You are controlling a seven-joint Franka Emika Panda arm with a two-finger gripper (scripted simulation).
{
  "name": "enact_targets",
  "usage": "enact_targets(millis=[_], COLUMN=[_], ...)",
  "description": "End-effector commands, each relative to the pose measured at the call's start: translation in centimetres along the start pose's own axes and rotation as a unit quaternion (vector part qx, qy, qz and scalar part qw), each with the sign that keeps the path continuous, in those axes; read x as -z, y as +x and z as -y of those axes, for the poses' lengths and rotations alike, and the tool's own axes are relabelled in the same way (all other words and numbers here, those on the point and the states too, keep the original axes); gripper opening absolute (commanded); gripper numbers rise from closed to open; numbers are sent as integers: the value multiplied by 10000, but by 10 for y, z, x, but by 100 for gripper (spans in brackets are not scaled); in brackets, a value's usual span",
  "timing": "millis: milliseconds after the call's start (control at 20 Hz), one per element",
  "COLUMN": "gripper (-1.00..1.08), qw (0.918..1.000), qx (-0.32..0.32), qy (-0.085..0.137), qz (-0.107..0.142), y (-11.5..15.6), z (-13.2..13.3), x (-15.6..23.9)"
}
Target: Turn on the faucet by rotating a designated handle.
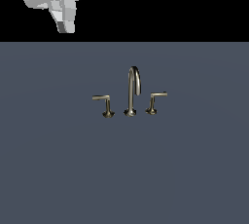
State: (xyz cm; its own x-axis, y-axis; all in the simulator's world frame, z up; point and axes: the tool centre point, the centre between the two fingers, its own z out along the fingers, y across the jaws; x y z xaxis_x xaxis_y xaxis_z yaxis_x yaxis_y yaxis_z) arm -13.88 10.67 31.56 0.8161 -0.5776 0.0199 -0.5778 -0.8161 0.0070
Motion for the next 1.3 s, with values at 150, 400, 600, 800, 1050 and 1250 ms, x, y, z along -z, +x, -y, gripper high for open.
enact_targets(millis=[150, 400, 600, 800, 1050, 1250], gripper=[-100, -100, -100, -100, -100, -100], qw=[9986, 9951, 9910, 9857, 9770, 9676], qx=[-535, -988, -1337, -1683, -2132, -2525], qy=[16, 23, 26, 25, 18, 9], qz=[23, 40, 52, 61, 68, 71], y=[14, 28, 40, 53, 72, 90], z=[24, 43, 57, 69, 84, 95], x=[-29, -54, -73, -93, -118, -141])
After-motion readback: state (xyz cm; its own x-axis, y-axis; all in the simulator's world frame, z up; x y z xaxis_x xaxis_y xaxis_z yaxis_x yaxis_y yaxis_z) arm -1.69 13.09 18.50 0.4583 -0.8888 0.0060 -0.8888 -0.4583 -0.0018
